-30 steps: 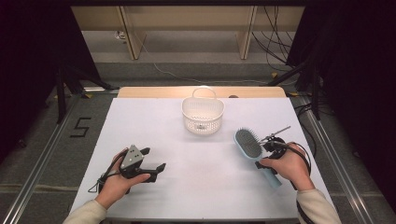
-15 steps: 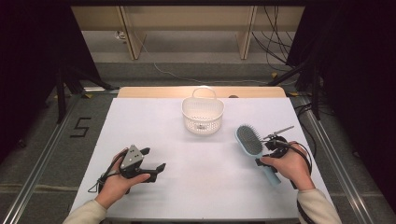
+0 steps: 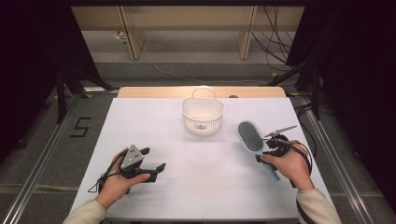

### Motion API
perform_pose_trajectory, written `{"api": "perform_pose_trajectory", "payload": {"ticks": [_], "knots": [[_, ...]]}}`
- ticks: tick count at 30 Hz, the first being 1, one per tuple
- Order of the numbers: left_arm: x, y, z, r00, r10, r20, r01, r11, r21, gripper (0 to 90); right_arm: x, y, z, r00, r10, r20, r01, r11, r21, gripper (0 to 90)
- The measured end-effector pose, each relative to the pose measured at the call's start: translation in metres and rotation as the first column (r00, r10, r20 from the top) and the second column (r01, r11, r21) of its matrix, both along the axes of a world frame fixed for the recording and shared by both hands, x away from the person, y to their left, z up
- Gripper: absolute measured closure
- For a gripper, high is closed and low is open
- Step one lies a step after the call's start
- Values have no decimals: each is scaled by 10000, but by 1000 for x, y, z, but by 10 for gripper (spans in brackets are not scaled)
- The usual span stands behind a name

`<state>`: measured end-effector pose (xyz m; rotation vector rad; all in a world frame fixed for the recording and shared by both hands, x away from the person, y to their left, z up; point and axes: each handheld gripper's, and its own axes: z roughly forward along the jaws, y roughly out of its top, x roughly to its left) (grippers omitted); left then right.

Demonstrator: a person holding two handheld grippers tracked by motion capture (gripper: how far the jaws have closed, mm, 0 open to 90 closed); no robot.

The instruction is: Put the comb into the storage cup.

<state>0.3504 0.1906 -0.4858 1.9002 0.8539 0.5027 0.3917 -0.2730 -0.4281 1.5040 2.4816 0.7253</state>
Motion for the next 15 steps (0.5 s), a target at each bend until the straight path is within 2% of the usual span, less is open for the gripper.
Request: {"api": "perform_pose_trajectory", "payload": {"ticks": [15], "knots": [[0,-1,0,10000,-24,6,24,10000,35,139,0,-2,6,9971,-290,697,266,9990,354,706]]}}
